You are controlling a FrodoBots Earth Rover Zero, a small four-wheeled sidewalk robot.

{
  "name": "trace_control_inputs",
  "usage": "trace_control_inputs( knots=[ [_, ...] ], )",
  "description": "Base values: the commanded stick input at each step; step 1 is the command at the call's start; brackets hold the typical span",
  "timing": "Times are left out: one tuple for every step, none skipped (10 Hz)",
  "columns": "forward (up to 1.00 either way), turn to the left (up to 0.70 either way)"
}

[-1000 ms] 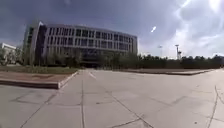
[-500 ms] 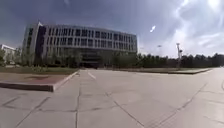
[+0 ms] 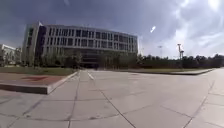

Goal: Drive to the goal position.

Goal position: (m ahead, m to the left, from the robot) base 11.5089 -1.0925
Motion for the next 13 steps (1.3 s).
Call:
trace_control_inputs(
  knots=[
    [0.50,0.00],
    [0.50,0.00],
    [0.50,0.00],
    [0.50,0.00],
    [0.50,0.00],
    [0.50,0.00],
    [0.50,0.00],
    [0.50,0.00],
    [0.50,0.00],
    [0.50,0.00],
    [0.50,0.00],
    [0.50,0.00],
    [0.50,0.00]
  ],
)
